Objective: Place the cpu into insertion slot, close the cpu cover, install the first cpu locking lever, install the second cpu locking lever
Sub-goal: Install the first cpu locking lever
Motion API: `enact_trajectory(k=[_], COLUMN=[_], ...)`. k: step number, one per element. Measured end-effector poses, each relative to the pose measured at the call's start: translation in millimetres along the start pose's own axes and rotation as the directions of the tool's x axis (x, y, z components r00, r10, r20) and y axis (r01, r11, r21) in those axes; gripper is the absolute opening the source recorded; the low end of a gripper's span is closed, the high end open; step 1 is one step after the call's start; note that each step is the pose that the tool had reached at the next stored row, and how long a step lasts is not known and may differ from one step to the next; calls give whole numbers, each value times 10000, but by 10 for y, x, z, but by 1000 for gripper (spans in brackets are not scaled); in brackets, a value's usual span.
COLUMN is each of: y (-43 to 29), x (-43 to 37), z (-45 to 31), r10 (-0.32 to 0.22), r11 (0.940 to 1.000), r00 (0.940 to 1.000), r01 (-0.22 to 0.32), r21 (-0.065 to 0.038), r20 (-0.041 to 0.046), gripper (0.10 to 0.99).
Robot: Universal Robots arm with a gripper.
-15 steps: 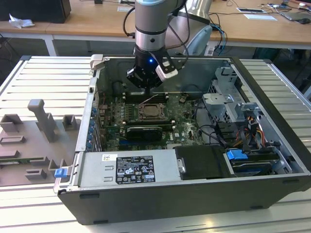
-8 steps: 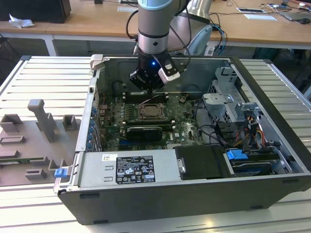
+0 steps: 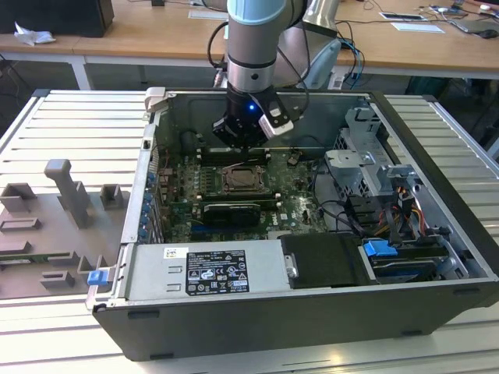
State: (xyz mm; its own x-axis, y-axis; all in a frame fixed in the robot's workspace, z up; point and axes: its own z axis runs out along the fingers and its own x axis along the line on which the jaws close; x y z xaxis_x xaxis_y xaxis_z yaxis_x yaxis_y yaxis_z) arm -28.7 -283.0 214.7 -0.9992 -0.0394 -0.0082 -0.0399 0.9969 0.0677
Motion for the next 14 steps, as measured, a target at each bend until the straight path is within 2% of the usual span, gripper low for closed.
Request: enact_trajectory(k=[4,8,14], y=[-1,-4,-7], x=[-35,-84,-112], z=[23,40,77], r10=[1,1,2], r11=[10000,10000,10000], r00=[10000,10000,10000], r01=[-1,-1,-2], r21=[-9,-60,-65], r20=[1,3,3], gripper=[106,106,106])
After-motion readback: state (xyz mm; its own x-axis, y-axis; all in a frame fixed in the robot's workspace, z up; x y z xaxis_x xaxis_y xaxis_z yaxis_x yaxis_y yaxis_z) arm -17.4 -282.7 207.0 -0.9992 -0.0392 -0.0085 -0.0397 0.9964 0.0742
